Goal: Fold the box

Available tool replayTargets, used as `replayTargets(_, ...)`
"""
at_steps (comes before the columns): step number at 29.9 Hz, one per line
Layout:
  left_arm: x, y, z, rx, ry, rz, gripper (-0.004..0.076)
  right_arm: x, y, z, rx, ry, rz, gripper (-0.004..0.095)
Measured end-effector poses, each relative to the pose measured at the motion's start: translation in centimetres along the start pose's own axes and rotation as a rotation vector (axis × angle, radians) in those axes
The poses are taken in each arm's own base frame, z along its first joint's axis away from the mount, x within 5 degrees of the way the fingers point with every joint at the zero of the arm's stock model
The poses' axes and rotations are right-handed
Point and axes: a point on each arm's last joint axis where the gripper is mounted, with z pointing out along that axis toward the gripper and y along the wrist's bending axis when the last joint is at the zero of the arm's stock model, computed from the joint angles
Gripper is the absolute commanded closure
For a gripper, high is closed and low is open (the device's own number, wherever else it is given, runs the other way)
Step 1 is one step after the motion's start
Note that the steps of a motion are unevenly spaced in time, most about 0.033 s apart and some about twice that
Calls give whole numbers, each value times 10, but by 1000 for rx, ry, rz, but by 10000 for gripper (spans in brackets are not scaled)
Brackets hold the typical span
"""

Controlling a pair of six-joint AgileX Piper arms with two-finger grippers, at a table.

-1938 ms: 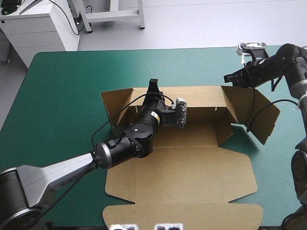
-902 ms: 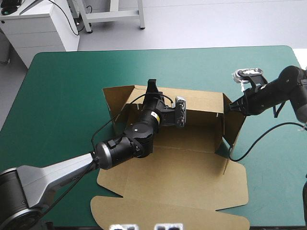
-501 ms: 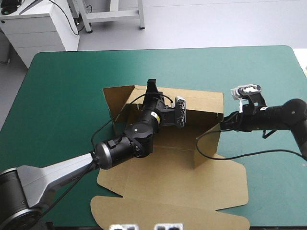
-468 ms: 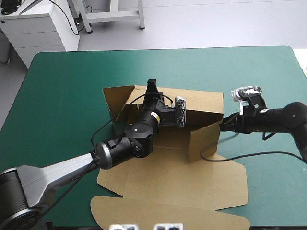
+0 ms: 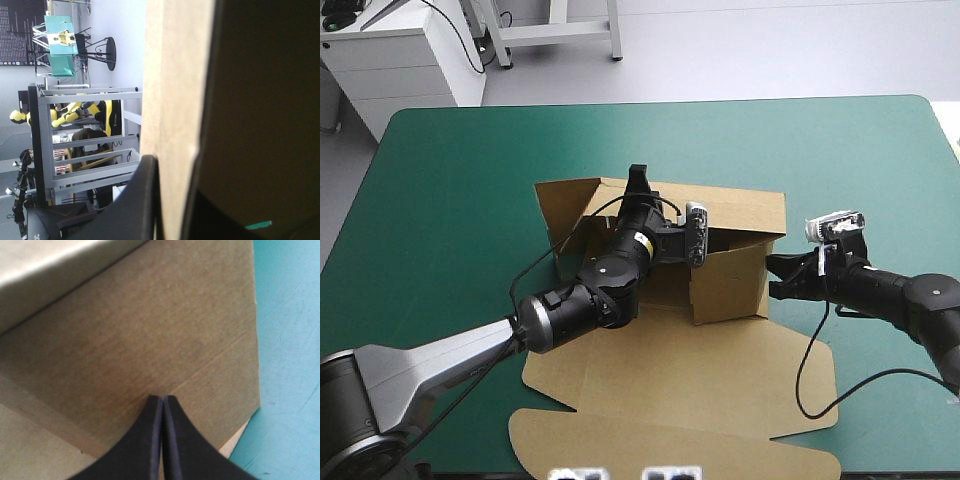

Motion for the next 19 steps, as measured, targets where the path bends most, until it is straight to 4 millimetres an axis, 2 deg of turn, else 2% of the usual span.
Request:
replayTargets(10, -1, 0, 0, 1, -6, -1, 732, 6, -7, 17, -53, 35, 1, 926)
replayTargets(19, 0, 0, 0, 1, -5, -1, 732, 5, -7, 19, -59, 26, 1, 926)
